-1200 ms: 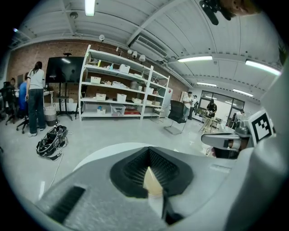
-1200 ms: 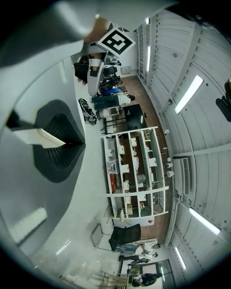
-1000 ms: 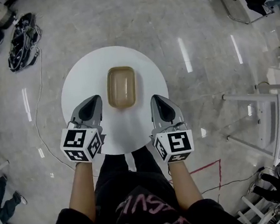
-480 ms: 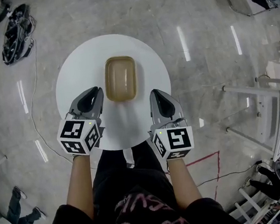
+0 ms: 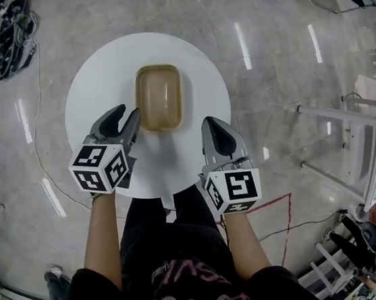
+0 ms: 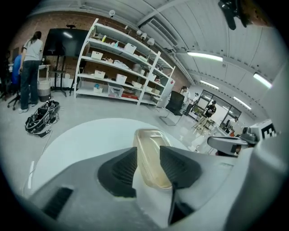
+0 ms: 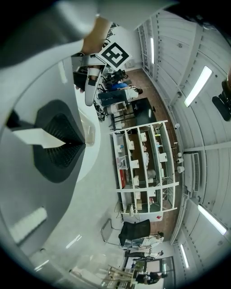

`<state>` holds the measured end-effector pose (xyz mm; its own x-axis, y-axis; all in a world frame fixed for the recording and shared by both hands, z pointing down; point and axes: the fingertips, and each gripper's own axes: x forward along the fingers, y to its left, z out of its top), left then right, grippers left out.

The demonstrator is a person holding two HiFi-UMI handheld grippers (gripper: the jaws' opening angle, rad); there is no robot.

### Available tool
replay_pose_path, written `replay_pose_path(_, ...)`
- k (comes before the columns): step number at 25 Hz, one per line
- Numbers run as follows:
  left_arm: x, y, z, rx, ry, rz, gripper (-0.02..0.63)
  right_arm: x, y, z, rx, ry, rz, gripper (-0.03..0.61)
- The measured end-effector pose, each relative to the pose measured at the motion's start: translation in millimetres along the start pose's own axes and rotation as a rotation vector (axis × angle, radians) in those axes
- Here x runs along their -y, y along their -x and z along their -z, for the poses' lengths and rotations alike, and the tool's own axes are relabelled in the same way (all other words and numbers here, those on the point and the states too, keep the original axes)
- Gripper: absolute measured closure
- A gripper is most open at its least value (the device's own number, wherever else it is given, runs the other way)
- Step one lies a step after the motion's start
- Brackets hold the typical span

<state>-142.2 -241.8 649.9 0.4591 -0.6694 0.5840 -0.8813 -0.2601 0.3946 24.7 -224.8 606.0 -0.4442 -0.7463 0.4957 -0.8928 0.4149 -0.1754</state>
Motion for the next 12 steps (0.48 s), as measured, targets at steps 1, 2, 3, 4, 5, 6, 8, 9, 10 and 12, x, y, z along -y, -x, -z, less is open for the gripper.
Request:
replay_pose_path(1,-2,-4,2,-0.007,0.009,0.005,0.451,1,-1,2,-0.005,0.002,0.003,0.568)
replay_pose_path(2,-3,-7,3,-0.014,0.015,0.009,0.445,1,-2,4,-0.011,0.004,0.006,0.568)
replay_pose_path(3,-4,-10,4,-0.020,0.020,0.012,0.437,2,-2,6,-0.016,0.005,0.009,0.568)
replay_pose_path(4,-5,-13,6,-0.024,0.027,0.016,0.430,3,-2,8,-0.022,0.006,0.011,0.568)
replay_pose_path(5,-6,-15,7,-0.026,0.034,0.020,0.428,4,-3,11,-0.028,0.007,0.013,0.568)
replay_pose_path(6,-7,-17,9,-0.027,0.043,0.025,0.429,5,-3,13,-0.033,0.008,0.014,0.568)
replay_pose_path(8,-10,-21,11,-0.030,0.059,0.033,0.429,6,-3,17,-0.041,0.008,0.019,0.568)
replay_pose_path(9,-11,-23,11,-0.034,0.067,0.037,0.428,7,-3,18,-0.045,0.008,0.021,0.568)
replay_pose_path(10,-11,-25,12,-0.037,0.074,0.041,0.428,8,-3,20,-0.050,0.009,0.022,0.568)
replay_pose_path(12,-12,-29,15,-0.043,0.090,0.053,0.430,10,-3,23,-0.059,0.011,0.027,0.568)
